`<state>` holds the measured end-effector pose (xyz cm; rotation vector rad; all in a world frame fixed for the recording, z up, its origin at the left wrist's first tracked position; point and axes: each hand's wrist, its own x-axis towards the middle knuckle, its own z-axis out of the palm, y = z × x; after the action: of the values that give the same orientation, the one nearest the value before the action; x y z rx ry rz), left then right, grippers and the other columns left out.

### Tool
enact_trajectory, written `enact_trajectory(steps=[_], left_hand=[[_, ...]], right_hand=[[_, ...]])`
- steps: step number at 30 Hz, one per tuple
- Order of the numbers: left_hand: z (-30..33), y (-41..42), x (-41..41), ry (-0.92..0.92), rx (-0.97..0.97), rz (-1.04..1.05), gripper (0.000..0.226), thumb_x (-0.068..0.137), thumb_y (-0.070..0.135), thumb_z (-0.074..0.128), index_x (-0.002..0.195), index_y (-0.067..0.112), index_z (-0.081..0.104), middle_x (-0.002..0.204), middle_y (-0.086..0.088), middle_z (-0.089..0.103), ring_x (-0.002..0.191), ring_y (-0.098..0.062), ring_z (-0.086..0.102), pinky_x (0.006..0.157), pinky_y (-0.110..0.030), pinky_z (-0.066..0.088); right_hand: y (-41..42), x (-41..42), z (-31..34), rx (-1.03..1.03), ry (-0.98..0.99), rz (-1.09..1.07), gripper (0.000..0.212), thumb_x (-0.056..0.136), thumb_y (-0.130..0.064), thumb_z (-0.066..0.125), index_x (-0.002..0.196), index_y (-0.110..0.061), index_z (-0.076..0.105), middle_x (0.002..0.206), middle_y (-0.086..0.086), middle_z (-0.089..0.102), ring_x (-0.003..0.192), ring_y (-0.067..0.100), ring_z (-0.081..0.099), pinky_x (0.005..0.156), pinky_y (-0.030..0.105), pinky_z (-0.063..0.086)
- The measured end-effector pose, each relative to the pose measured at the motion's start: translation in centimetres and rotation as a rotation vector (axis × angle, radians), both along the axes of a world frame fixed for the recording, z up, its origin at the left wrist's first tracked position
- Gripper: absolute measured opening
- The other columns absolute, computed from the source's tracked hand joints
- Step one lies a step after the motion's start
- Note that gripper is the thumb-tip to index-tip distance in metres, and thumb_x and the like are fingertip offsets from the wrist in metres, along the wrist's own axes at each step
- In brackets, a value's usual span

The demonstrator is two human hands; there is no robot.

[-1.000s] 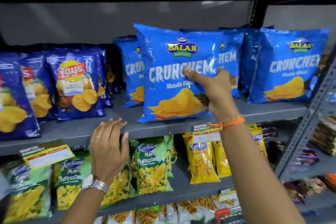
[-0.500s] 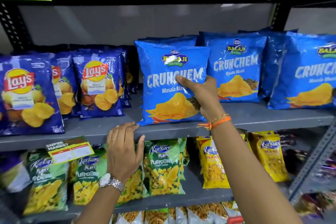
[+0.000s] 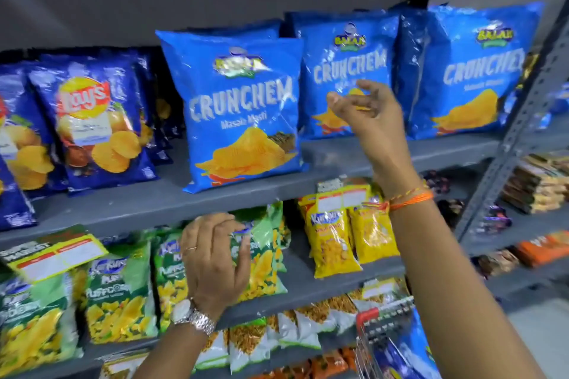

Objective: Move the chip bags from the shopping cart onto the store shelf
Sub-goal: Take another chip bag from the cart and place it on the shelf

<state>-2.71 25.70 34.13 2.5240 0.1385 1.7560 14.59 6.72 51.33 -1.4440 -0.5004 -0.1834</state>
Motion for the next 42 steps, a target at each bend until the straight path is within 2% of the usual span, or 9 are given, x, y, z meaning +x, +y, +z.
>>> enact_trajectory(steps=[6,10,17,21,26,29,35,38,42], left_hand=[[-6.3,-8.5,3.5,0.413,-0.015,-0.365,0.024,0.097,0.027,0.053,0.104,0.008,0.066,0.113,-0.009,0.066,0.108,-0.027,0.06,0.099,-0.037,0.04],[-13.8,-13.7,5.2,0.786,-0.043,-0.507,0.038,0.097,0.034,0.052,0.124,0.009,0.062,0.131,-0.009,0.06,0.122,-0.028,0.051,0.113,-0.037,0.034],[-25.6,-18.7,5.9,1.242,-0.006,-0.608,0.054,0.099,0.046,0.044,0.134,0.008,0.058,0.143,-0.012,0.056,0.138,-0.033,0.047,0.122,-0.042,0.028],[-29.7,-20.4,6.1,1.262,-0.043,-0.718,0.048,0.1,0.041,0.046,0.127,0.005,0.061,0.138,-0.017,0.058,0.136,-0.035,0.046,0.121,-0.04,0.024],[-34.0,-20.9,6.0,1.27,0.034,-0.776,0.048,0.101,0.044,0.044,0.129,0.007,0.058,0.141,-0.011,0.057,0.143,-0.033,0.042,0.122,-0.046,0.027],[-34.8,-20.9,6.0,1.226,0.026,-0.77,0.047,0.101,0.046,0.041,0.126,0.01,0.059,0.136,-0.008,0.058,0.143,-0.029,0.04,0.121,-0.046,0.031],[-35.4,-21.1,5.9,1.184,-0.036,-0.78,0.06,0.105,0.053,0.023,0.11,0.007,0.061,0.121,-0.012,0.061,0.135,-0.033,0.046,0.118,-0.044,0.034],[-35.5,-21.1,6.0,1.148,0.002,-0.767,0.051,0.104,0.049,0.03,0.107,0.008,0.06,0.117,-0.011,0.061,0.132,-0.033,0.048,0.118,-0.041,0.03],[-34.6,-20.6,6.2,1.226,0.081,-0.748,0.044,0.102,0.049,0.038,0.112,0.012,0.059,0.123,-0.008,0.061,0.135,-0.029,0.046,0.117,-0.038,0.032]], right_hand=[[-10.8,-0.3,-10.7,0.075,0.07,-0.265,0.063,0.072,-0.044,0.082,0.12,-0.016,0.053,0.109,0.019,0.07,0.088,0.02,0.065,0.081,0.031,0.055],[-17.5,-0.7,-23.2,0.024,0.29,-0.434,0.046,0.066,-0.037,0.082,0.099,-0.02,0.055,0.08,0.003,0.066,0.079,0.023,0.06,0.077,0.037,0.052],[-24.6,-6.3,-46.0,-0.107,0.749,-0.546,0.043,0.06,-0.012,0.09,0.088,-0.027,0.06,0.083,0.004,0.065,0.083,0.025,0.063,0.089,0.057,0.056],[-25.3,-8.5,-53.7,-0.087,0.882,-0.513,0.05,0.067,0.011,0.085,0.105,-0.008,0.058,0.088,0.002,0.062,0.069,-0.007,0.064,0.075,0.025,0.054],[-24.2,-9.0,-60.8,-0.127,0.974,-0.476,0.068,0.058,0.001,0.093,0.115,-0.008,0.057,0.107,0.007,0.063,0.095,0.015,0.063,0.088,0.028,0.053],[-22.8,-7.8,-63.1,-0.225,0.944,-0.38,0.069,0.058,0.003,0.093,0.119,-0.003,0.061,0.112,0.002,0.07,0.095,0.005,0.065,0.08,0.015,0.051],[-21.4,-6.2,-66.0,-0.22,0.869,-0.435,0.057,0.063,0.015,0.085,0.116,0.007,0.068,0.114,0.016,0.074,0.091,0.003,0.075,0.08,0.025,0.062],[-21.5,-6.0,-66.3,-0.236,0.882,-0.461,0.051,0.068,0.008,0.085,0.116,0.002,0.071,0.114,0.015,0.075,0.103,0.023,0.073,0.088,0.04,0.061],[-22.4,-5.9,-63.8,-0.2,0.856,-0.454,0.046,0.068,0.008,0.085,0.11,-0.007,0.072,0.105,0.006,0.076,0.097,0.019,0.074,0.086,0.044,0.062]])
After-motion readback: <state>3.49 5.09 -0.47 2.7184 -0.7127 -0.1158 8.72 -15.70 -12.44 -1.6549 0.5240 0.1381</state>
